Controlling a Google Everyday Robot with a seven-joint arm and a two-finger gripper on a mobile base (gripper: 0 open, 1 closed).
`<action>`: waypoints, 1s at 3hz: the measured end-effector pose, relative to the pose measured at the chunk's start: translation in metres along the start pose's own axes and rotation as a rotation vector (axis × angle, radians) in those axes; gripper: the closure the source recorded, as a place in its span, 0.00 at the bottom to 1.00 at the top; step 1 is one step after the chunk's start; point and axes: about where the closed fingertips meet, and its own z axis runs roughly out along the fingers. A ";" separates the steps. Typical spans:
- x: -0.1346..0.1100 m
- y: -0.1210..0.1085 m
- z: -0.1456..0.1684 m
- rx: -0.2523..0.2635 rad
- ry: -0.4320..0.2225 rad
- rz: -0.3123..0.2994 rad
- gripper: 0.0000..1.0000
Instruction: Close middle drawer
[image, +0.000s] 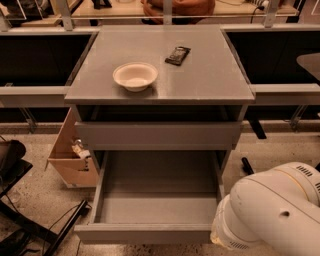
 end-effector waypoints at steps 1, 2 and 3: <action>0.000 0.000 0.000 0.000 0.000 0.000 1.00; -0.006 -0.001 0.021 -0.023 -0.010 0.007 1.00; -0.014 0.008 0.109 -0.090 -0.037 0.026 1.00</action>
Offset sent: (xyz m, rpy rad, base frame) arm 0.0156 0.0168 -0.0446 0.0390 0.0473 -0.0103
